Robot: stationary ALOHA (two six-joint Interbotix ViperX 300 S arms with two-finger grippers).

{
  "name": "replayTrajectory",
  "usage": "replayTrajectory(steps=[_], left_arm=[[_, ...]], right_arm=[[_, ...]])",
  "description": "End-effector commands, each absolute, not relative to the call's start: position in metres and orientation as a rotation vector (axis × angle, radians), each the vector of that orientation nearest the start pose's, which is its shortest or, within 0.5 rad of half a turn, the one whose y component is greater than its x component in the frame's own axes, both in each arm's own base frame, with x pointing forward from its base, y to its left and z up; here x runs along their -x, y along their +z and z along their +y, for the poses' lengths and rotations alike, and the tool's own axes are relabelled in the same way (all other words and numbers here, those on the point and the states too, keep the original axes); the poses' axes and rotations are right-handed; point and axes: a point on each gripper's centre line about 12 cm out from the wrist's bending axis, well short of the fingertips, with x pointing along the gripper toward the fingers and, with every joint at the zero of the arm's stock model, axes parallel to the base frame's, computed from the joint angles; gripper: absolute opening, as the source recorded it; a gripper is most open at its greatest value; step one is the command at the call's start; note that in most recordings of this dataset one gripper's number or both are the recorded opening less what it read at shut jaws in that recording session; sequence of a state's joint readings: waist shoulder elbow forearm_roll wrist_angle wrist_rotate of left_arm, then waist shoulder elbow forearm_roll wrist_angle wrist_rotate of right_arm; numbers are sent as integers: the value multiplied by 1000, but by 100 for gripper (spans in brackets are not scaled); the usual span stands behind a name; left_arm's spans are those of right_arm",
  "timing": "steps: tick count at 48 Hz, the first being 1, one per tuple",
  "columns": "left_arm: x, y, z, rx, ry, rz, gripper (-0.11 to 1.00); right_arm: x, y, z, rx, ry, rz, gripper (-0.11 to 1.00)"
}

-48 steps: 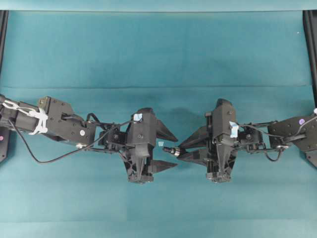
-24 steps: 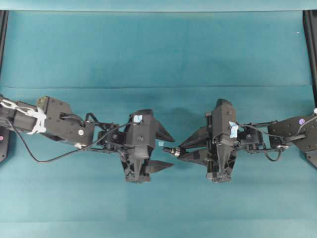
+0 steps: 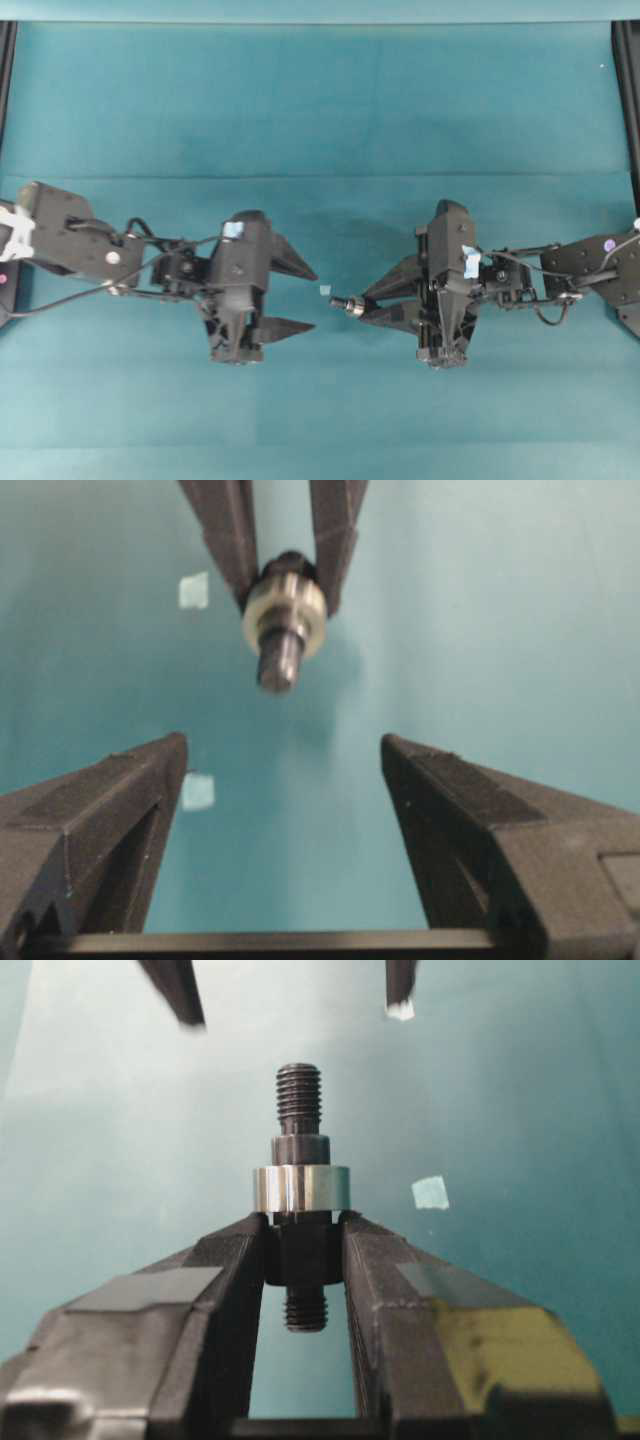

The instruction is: Insert the washer onto the shaft with both hands.

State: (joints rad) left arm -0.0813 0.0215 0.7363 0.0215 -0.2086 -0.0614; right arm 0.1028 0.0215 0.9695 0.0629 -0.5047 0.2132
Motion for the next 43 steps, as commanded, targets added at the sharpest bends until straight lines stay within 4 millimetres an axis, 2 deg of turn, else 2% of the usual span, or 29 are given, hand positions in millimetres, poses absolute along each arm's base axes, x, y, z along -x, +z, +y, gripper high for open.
replayTrajectory(steps=[1,32,43], left_arm=[[-381,170,-32,20,-74,517,85],[-368,179,-29,23,-69,517,85],[-364,191,-27,23,-65,503,85]], right_arm=[[-338,127,32,-234,11,464,0],[-338,127,32,-236,10,465,0],[-338,127,32,-234,11,465,0]])
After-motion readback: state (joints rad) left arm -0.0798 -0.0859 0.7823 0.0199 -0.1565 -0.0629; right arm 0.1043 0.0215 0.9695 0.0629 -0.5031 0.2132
